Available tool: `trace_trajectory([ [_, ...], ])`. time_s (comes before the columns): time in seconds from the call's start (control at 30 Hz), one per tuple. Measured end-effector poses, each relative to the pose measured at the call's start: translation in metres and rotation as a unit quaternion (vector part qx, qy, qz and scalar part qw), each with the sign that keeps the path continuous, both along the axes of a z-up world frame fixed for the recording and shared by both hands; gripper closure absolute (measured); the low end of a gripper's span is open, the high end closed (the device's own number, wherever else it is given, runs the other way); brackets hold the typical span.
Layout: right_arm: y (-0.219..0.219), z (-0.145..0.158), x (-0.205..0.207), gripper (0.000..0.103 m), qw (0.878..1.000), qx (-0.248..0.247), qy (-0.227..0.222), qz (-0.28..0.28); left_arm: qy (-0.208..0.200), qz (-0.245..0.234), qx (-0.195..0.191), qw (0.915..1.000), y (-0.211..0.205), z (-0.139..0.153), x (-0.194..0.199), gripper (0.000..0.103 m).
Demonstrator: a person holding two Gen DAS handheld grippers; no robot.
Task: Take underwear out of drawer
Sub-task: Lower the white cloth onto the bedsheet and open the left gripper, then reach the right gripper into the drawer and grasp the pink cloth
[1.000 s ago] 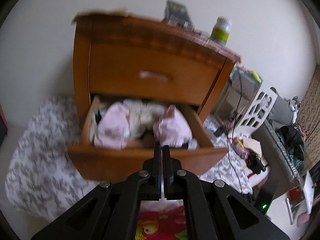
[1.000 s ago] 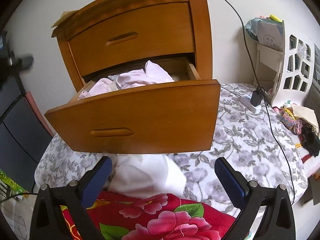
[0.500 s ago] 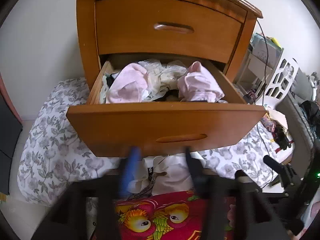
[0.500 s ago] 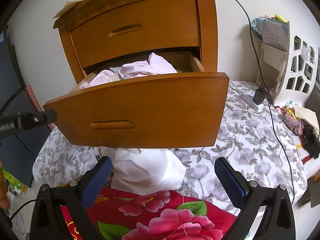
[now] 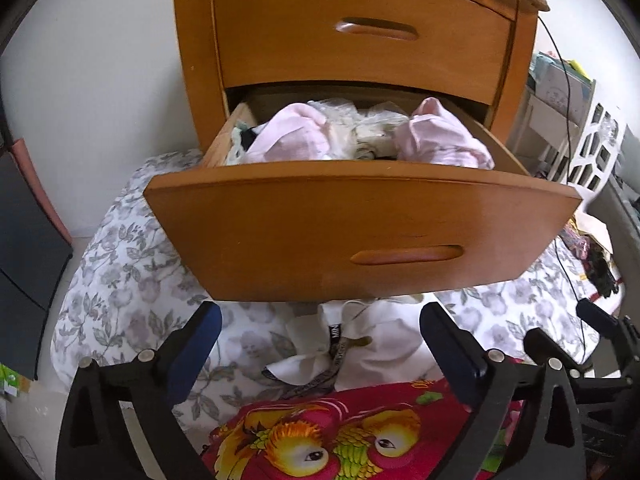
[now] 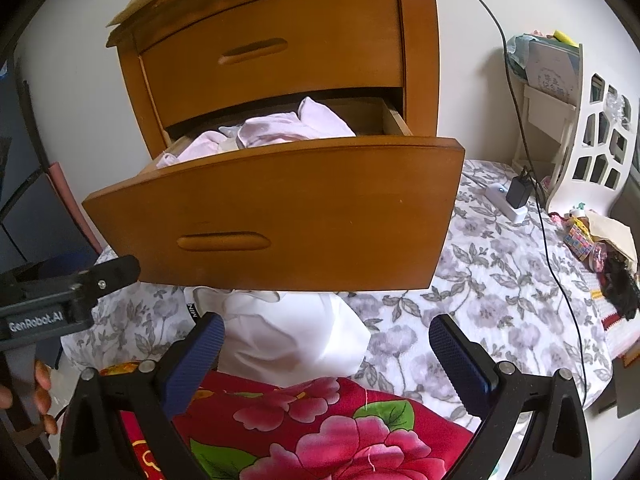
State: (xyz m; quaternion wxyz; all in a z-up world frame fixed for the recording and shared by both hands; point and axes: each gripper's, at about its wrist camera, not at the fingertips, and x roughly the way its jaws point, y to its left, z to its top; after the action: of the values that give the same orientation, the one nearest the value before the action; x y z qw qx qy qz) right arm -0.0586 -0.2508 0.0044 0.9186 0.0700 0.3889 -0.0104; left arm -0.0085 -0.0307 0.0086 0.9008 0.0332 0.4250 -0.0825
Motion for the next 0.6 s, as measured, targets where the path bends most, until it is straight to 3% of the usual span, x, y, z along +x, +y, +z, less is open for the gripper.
trace_trajectory([
  [0.6, 0.009, -0.008, 0.004, 0.000, 1.000, -0.008, 0.007, 0.022, -0.046, 0.003, 0.049, 0.9977, 0.004, -0.023, -0.001, 0.003],
])
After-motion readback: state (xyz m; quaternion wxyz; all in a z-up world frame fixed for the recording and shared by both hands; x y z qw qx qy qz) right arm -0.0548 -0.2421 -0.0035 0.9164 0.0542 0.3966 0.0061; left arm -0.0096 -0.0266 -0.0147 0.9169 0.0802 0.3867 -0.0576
